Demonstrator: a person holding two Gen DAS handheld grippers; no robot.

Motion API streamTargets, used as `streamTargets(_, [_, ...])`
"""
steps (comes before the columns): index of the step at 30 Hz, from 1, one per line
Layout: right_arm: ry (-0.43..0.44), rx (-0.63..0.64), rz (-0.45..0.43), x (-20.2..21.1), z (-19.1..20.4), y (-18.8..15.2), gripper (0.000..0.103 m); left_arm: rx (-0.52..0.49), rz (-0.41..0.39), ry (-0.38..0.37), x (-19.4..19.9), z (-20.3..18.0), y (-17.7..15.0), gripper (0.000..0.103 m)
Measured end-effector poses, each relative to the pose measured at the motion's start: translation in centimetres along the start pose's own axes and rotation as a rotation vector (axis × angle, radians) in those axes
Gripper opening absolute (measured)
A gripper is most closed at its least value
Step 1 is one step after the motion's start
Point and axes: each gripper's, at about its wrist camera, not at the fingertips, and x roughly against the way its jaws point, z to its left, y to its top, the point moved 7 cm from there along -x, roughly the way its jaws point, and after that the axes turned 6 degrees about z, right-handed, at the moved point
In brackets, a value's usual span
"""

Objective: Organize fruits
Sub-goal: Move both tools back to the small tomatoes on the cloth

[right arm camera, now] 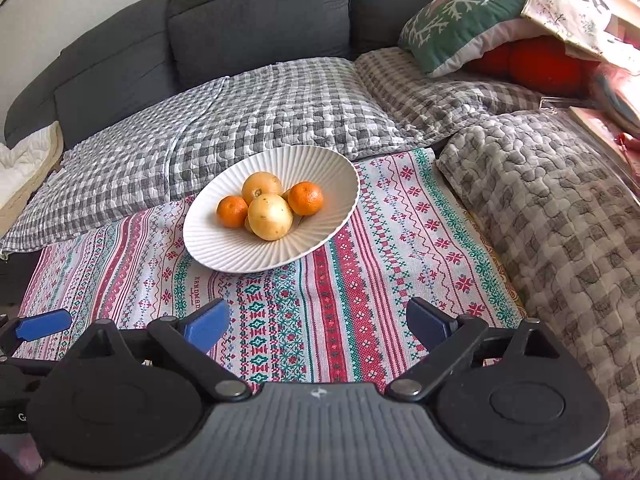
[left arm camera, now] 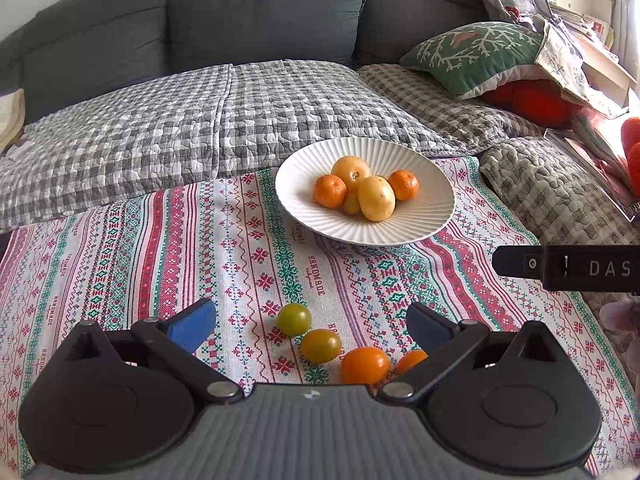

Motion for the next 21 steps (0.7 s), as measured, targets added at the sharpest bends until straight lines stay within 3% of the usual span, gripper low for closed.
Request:
streamTargets(11, [0.005,0.037,0.014,0.2,1.0,-2.6,0.098,0.052,0.045,0.015,0.6,2.3,-3.5,0.095])
streamTargets(17, [-0.015,0.182,0.055,-0.1,2.7,-3.9,0.100,0.130,0.106,0.016,-0.4,4.5,-5.2,0.094])
streamTargets(21, [-0.038,0.280,0.081,-0.6,4.0,-4.8,0.100,0.114,0.132,0.039,-1.0,5.2,-6.2,0.091])
